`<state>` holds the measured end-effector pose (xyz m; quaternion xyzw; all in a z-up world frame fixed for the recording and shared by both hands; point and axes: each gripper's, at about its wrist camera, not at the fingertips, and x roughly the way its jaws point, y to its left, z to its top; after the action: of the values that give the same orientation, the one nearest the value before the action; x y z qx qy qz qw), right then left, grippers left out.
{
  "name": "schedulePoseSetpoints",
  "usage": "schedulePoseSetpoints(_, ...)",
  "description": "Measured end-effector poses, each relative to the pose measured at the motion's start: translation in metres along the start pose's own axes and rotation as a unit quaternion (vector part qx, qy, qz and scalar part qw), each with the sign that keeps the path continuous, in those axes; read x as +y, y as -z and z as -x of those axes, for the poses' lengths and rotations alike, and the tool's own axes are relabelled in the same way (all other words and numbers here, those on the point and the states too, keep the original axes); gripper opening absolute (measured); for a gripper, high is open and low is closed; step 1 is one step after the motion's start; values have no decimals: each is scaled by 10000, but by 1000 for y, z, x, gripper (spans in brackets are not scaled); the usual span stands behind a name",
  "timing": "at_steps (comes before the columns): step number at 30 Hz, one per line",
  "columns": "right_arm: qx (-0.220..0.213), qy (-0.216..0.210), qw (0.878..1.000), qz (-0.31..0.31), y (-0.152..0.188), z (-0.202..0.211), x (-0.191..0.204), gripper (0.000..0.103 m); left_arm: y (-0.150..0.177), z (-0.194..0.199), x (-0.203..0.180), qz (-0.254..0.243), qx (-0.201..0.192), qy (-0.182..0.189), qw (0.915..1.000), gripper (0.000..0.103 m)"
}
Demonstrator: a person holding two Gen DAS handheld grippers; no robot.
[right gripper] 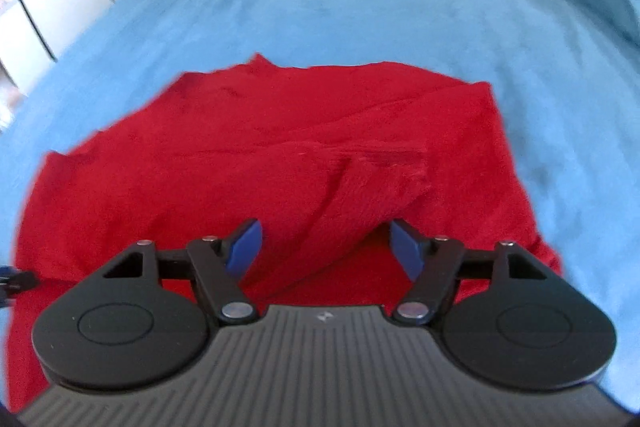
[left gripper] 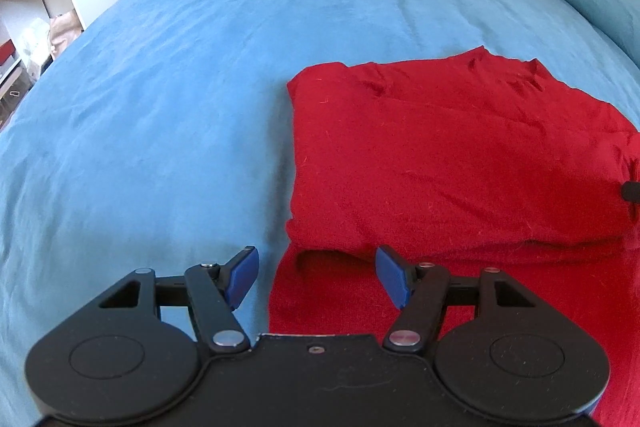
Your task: Fold small clothes
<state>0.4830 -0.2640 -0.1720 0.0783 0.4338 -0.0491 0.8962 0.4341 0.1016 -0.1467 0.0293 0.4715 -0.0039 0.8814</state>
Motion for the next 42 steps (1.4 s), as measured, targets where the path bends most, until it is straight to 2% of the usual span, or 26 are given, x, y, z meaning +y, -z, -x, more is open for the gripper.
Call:
schedulePoseSetpoints(1, 1, 99, 10000, 4, 0, -2, 0, 73, 0, -1, 0, -4, -2, 4, 10000, 70)
schedulePoseSetpoints(3, -14, 300, 9995, 70, 0, -2, -1, 66, 1, -1, 1, 4, -2, 11, 10000, 70)
schedulePoseSetpoints(7, -23, 419, 9991, -77, 5, 5, -12, 55, 2, -2, 2, 22, 4, -3, 10000, 70)
schedulePoseSetpoints(11, -37, 548, 9970, -541, 8, 12, -25, 54, 4, -2, 3, 52, -19, -20, 10000, 70)
schedulePoseSetpoints(13, -43, 388, 9959, -816, 12, 13, -29, 56, 5, -4, 2, 59, 1, -19, 10000, 70)
schedulePoseSetpoints(17, -81, 282, 9956, -885, 13, 11, -27, 55, 4, -4, 2, 22, 11, -2, 10000, 70)
schedulePoseSetpoints(18, -90, 284, 9956, -884, 12, 11, -26, 50, 4, -4, 2, 5, 7, -4, 10000, 70)
schedulePoseSetpoints(19, -105, 286, 9958, -868, 10, 11, -26, 35, 3, -4, 2, -11, 2, -13, 10000, 70)
schedulePoseSetpoints(20, -96, 261, 9961, -839, 7, 11, -25, 27, 3, -4, 2, -26, -1, -23, 10000, 70)
schedulePoseSetpoints(21, -110, 223, 9966, -787, 2, 12, -24, 25, 4, -4, 1, -27, -5, -32, 10000, 70)
schedulePoseSetpoints(26, -774, 195, 9968, -17, -29, 39, -11, 24, 1, -7, -2, -122, -49, -59, 9999, 70)
schedulePoseSetpoints(28, -983, 411, 9943, 98, -39, 47, -17, 24, 1, -8, -3, -107, -70, -82, 9999, 70)
schedulePoseSetpoints(31, -821, 739, 9939, -32, -41, 38, -36, 24, 0, -12, -3, -25, -47, -97, 9999, 70)
schedulePoseSetpoints(35, -294, 559, 9980, 52, -23, 11, -49, 24, 1, -14, -3, 6, -28, -115, 9999, 70)
schedulePoseSetpoints(38, -198, 648, 9977, 66, -13, 5, -50, 29, 1, -13, 1, 44, -18, -165, 9999, 71)
schedulePoseSetpoints(39, -213, 729, 9971, 2, -12, 6, -51, 41, 1, -14, 3, 95, 3, -204, 9997, 72)
schedulePoseSetpoints(40, -254, 844, 9961, -93, -12, 10, -52, 63, 1, -14, 6, 148, 24, -239, 9996, 73)
schedulePoseSetpoints(42, -538, 941, 9940, -129, -6, 21, -49, 86, 1, -14, 14, 347, 100, -359, 9987, 73)
